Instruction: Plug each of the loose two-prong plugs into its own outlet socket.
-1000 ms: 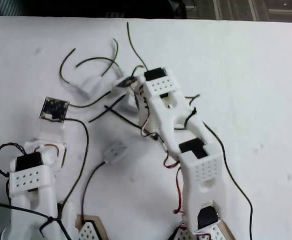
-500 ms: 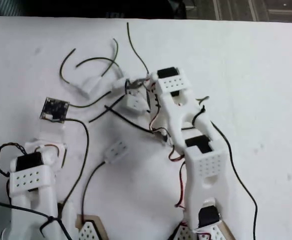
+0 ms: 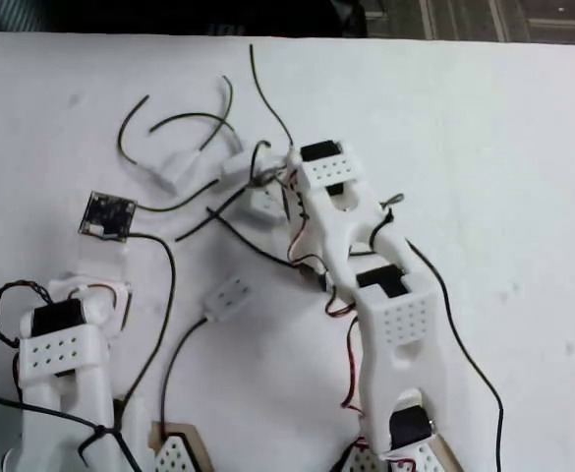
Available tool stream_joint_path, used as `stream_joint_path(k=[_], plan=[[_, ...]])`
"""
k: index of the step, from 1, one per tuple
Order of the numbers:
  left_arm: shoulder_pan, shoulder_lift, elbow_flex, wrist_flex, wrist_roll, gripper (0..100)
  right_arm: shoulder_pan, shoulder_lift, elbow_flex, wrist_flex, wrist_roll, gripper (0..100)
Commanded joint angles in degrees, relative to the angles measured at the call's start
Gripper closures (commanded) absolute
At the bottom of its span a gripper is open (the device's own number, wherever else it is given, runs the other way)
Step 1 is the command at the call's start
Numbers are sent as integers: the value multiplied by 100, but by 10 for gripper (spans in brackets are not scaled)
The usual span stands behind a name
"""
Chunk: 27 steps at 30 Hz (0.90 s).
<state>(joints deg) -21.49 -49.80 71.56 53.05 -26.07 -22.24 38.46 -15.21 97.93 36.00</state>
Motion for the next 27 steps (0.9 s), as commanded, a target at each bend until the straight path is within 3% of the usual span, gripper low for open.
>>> stream_joint_path(k=[1,9,22,27], plan=[[-31,-136,-18,9,-53,973,-382,13,141,13,-9,980],[-31,-136,-18,9,-53,973,-312,-611,255,31,-149,981],[-31,-136,-18,9,-53,973,-321,-4004,1820,22,-105,981],[-31,-136,-18,9,-53,973,-84,-5033,2382,22,563,981]])
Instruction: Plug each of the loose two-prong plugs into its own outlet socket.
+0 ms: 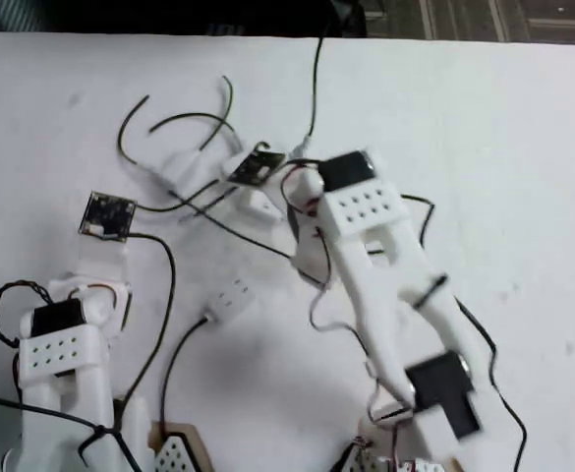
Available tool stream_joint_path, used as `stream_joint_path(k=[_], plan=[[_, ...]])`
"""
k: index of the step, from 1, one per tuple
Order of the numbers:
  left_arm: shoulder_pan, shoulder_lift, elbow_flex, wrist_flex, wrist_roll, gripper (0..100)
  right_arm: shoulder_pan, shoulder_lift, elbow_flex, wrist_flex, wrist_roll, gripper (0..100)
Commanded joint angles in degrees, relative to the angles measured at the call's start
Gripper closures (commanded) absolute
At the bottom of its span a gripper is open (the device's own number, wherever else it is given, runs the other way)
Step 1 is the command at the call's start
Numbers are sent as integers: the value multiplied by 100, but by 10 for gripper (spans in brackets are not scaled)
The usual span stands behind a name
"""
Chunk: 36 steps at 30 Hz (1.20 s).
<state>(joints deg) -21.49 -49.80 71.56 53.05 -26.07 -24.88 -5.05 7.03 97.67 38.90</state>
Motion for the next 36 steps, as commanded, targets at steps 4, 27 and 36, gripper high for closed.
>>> stream_joint_path(k=[4,27,36], plan=[[-31,-136,-18,0,-53,973,716,-998,492,48,325,981],[-31,-136,-18,-9,-53,973,2070,-1534,3771,-2185,1829,981],[-31,-136,-18,-9,-53,973,752,-1534,4273,-2167,1785,981]])
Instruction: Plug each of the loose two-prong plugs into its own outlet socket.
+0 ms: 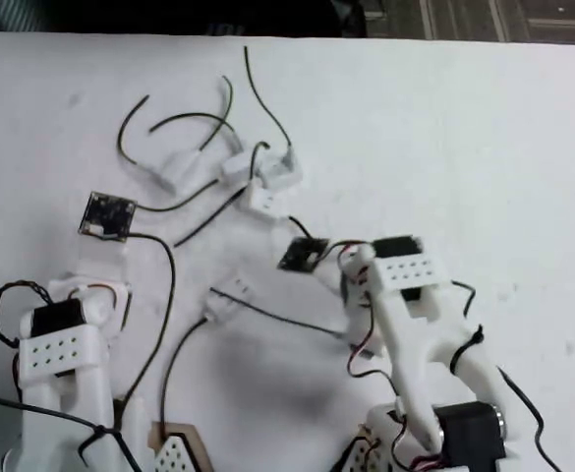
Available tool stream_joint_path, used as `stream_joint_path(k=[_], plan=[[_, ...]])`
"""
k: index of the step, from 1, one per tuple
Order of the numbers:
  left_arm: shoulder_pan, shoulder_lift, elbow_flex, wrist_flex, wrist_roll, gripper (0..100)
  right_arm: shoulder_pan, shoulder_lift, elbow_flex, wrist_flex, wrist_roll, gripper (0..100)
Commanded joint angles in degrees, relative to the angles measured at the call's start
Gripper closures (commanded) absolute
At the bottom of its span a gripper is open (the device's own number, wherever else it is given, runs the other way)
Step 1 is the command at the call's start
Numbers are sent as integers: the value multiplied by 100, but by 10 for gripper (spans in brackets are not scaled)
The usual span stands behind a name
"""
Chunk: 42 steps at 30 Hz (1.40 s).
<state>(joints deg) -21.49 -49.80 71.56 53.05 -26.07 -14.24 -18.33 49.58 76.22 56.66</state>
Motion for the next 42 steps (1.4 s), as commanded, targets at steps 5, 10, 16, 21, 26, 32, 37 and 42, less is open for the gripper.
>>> stream_joint_path(k=[5,10,16,21,26,32,37,42], plan=[[-31,-136,-18,-9,-53,973,-655,163,-9,154,9,977],[-31,-136,-18,0,-53,973,-875,743,-79,154,0,905],[-31,-136,-18,0,-53,973,-1138,787,-220,242,0,911],[-31,-136,-18,0,-53,973,-1710,787,-237,497,-352,876],[-31,-136,-18,0,-53,973,-2255,787,-237,497,-484,875],[-31,-136,-18,0,-53,973,-2343,831,-220,479,-484,875],[-31,-136,-18,0,-53,973,-2325,840,-193,453,-475,875],[-31,-136,-18,0,-53,973,-2360,787,-193,796,-492,875]])
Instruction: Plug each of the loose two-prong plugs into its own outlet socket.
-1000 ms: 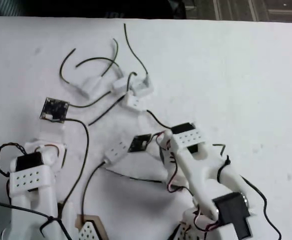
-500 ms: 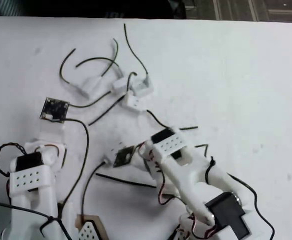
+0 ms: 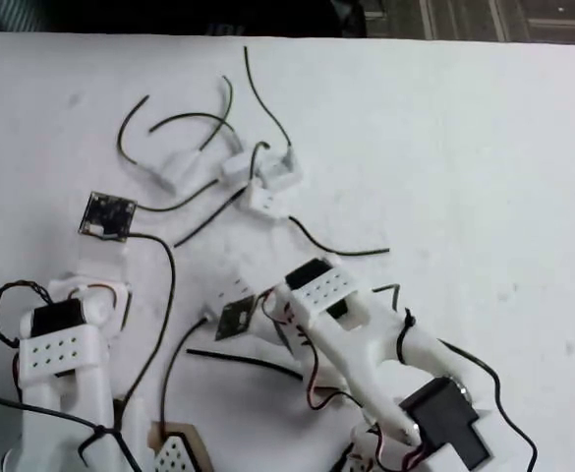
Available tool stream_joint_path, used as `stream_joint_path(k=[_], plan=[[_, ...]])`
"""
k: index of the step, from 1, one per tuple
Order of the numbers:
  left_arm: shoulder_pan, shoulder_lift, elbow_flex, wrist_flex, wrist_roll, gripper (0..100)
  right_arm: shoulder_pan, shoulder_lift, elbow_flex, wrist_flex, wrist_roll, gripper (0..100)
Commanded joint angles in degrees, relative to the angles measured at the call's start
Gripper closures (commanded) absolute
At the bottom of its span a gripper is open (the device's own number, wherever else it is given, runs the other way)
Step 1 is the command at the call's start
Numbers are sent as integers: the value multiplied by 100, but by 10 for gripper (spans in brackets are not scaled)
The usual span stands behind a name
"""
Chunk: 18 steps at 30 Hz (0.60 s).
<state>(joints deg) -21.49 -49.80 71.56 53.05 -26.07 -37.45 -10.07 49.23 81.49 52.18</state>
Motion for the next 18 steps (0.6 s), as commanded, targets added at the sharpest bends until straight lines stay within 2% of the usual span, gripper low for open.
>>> stream_joint_path(k=[1,9,18], plan=[[-31,-136,-18,0,-53,973,-40,-48,-158,338,-44,875],[-31,-136,-18,0,-53,973,-48,-136,-167,409,-44,875],[-31,-136,-18,0,-53,973,-31,-1684,-26,822,-44,902]])
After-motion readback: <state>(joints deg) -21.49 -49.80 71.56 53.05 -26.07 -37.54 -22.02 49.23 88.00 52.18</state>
